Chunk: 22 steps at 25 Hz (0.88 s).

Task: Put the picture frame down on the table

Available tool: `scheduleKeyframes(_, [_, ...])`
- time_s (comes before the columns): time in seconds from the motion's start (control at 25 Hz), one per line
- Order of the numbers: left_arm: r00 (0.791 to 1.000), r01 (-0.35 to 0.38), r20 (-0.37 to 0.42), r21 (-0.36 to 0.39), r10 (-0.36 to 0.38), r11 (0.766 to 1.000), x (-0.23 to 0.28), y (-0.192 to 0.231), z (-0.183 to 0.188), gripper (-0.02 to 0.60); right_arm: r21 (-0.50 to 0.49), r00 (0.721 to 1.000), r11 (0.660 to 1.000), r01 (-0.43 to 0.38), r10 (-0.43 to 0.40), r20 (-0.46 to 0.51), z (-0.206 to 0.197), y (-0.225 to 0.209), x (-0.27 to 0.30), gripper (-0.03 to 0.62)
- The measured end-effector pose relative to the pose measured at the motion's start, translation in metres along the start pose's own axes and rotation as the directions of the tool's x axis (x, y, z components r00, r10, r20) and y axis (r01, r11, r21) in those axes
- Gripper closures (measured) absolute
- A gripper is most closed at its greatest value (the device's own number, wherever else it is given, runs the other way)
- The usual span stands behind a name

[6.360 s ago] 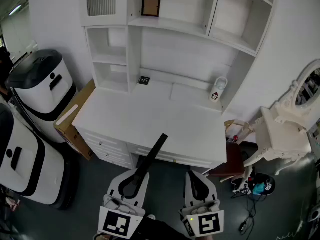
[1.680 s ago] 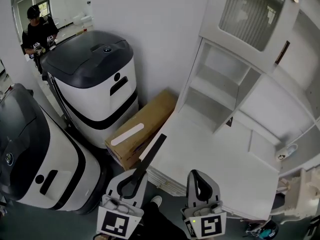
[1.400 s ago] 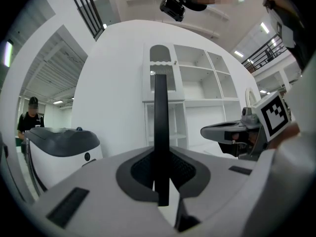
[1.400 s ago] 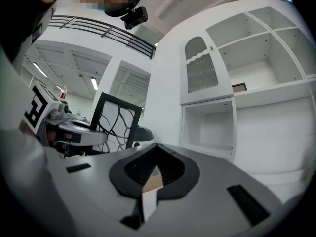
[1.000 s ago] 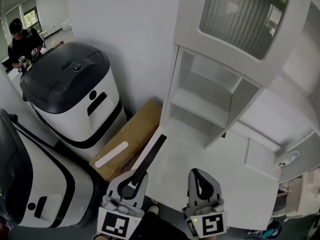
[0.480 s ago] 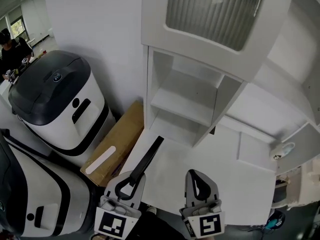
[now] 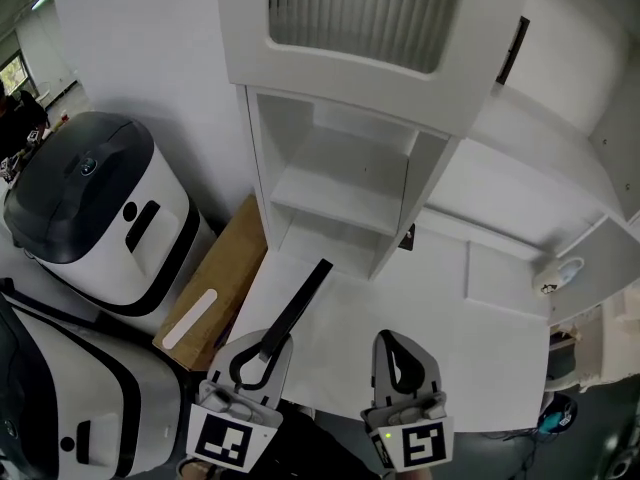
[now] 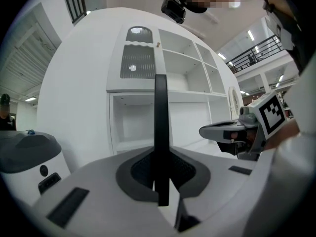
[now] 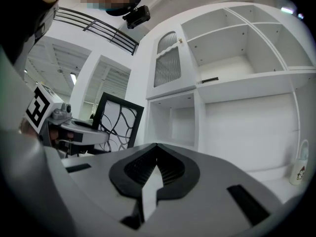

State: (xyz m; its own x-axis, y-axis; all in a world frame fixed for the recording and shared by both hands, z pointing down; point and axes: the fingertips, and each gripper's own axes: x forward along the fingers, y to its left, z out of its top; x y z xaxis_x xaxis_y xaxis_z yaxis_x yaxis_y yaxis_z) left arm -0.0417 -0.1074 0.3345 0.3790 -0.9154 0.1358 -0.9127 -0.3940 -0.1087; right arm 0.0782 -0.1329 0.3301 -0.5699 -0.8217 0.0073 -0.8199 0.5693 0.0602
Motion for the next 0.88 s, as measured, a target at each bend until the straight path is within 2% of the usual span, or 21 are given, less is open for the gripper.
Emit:
scheduleKeyframes(0.12, [0.999, 0.047, 0.021, 0.088, -0.049, 0.995, 0.009, -0.007, 0.009, 0.551, -0.001, 1.0, 1.0, 0.025, -0.025, -0.004, -0.001, -0.008, -0.003, 0.594])
scheduleKeyframes(0.2, [0.997, 0.071, 0.029, 0.12, -0.075, 0.99, 0.013, -0.01, 0.012, 0.551, -0.001, 0.999, 0.999, 0.039, -0.039, -0.008, -0.002, -0.011, -0.004, 0.594])
scheduleKeyframes(0.64, [0.983, 0.172, 0.044, 0.124, -0.179, 0.977, 0.032, -0.005, 0.017, 0.551, -0.01, 0.992, 0.993, 0.121, -0.121, -0.023, -0.002, -0.016, 0.005, 0.594])
scheduleKeyframes(0.88, [0.965, 0.252, 0.044, 0.116, -0.259, 0.961, 0.04, 0.008, 0.011, 0.551, -0.024, 0.986, 0.987, 0.161, -0.162, -0.036, -0.004, -0.011, 0.02, 0.594])
